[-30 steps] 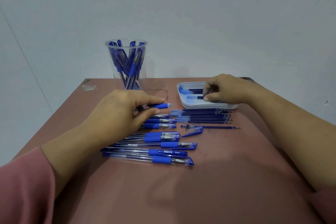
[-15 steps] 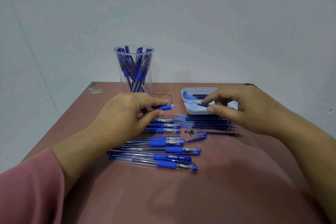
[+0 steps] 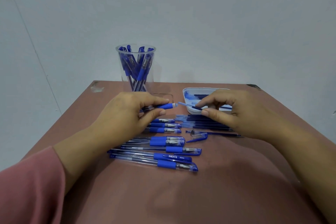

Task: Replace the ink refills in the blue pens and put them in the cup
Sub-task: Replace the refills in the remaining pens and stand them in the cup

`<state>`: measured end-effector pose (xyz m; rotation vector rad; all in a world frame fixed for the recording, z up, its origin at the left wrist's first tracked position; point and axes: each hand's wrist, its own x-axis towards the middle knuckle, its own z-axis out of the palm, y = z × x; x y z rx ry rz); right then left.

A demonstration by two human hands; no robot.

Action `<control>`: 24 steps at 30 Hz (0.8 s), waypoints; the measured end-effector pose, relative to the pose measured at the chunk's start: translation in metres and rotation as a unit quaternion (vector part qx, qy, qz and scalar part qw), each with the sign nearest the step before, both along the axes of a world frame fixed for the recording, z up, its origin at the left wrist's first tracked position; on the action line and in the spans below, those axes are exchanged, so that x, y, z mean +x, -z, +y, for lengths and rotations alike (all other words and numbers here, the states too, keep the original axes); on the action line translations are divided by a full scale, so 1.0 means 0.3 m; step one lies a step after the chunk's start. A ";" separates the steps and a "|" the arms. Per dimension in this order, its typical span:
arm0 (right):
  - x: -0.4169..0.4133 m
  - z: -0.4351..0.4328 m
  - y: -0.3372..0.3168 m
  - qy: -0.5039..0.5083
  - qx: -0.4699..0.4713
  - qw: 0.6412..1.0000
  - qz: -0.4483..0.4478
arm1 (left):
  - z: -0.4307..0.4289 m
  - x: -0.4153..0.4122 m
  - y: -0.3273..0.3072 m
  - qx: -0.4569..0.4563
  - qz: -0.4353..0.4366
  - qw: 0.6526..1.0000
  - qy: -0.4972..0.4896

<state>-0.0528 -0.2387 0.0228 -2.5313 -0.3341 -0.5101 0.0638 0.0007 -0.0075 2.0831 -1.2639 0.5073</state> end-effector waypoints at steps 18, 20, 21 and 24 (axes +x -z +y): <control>0.045 -0.016 0.044 -0.022 -0.084 0.996 -0.038 | -0.005 -0.013 0.008 0.030 0.007 0.999 0.026; 0.059 0.000 0.058 -0.039 -0.083 0.995 -0.049 | -0.009 -0.018 0.009 0.034 0.002 0.999 0.032; 0.062 0.003 0.060 -0.041 -0.084 0.994 -0.055 | -0.008 -0.019 0.008 0.030 0.004 0.999 0.029; 0.048 -0.015 0.048 -0.018 -0.076 0.995 -0.065 | -0.003 -0.014 0.006 0.020 0.007 1.000 0.016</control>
